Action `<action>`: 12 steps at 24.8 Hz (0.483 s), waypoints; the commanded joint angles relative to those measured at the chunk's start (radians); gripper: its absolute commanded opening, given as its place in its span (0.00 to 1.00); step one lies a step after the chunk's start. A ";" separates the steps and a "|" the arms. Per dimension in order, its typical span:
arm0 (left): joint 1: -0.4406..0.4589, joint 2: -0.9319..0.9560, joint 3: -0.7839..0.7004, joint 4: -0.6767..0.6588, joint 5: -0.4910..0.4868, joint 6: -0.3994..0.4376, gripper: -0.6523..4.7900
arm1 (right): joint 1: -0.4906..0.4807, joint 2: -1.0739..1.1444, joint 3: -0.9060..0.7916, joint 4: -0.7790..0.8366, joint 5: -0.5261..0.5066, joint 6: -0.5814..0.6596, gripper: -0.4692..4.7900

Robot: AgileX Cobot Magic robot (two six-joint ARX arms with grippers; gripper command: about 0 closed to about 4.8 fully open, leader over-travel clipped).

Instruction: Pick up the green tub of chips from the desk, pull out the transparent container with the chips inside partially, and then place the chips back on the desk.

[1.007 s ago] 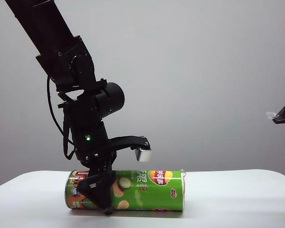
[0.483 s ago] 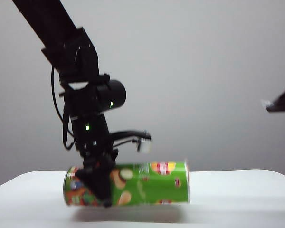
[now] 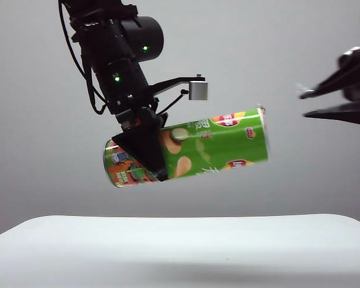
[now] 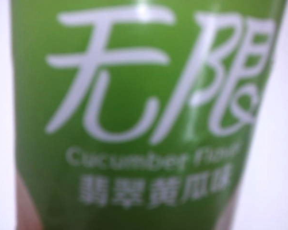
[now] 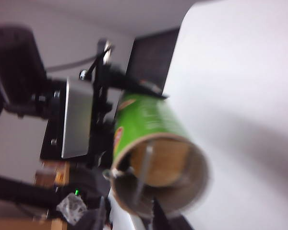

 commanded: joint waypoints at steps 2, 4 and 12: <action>-0.019 -0.008 0.003 0.017 0.006 0.000 0.50 | 0.068 -0.005 0.004 0.009 0.052 -0.013 0.31; -0.019 -0.008 0.003 0.016 0.002 0.000 0.50 | 0.072 -0.005 0.004 0.009 0.056 -0.013 0.32; -0.018 -0.008 0.003 0.023 0.015 -0.004 0.50 | 0.080 -0.004 0.003 -0.023 0.060 -0.035 0.33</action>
